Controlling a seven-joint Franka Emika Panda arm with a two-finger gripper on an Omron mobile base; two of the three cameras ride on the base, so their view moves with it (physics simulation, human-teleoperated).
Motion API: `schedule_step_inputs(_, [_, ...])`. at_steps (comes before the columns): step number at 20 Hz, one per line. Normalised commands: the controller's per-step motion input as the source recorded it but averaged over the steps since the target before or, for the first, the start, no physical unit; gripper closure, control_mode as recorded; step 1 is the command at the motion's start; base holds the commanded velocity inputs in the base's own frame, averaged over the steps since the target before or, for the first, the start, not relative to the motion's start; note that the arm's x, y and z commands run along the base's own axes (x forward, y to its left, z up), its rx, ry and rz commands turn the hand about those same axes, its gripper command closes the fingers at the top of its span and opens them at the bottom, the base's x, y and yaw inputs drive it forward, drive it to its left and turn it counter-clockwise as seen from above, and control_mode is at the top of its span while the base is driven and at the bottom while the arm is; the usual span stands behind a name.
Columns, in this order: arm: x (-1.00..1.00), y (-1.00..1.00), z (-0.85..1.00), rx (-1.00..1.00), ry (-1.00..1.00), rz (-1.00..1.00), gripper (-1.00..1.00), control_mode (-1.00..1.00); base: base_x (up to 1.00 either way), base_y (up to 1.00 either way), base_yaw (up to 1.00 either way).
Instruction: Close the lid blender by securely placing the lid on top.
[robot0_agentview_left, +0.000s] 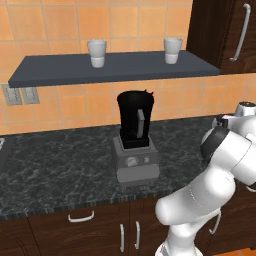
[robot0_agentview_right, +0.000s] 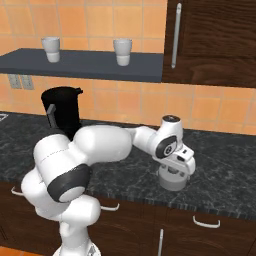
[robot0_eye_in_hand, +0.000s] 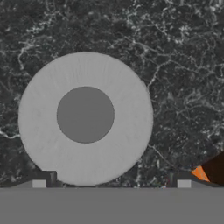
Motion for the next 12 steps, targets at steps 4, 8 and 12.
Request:
schedule_step_inputs(4, [0.15, 0.00, -0.02, 0.00, 0.00, 0.00, -1.00, -1.00, 0.00, 0.00, 0.00])
schedule_step_inputs(8, [0.00, -0.01, -0.21, 0.02, 0.01, 0.00, -1.00, -1.00, 0.00, 0.00, 0.00])
schedule_step_inputs(12, [0.05, 0.04, -0.13, 0.04, 0.00, 0.00, -1.00, -1.00, 0.00, 0.00, 0.00])
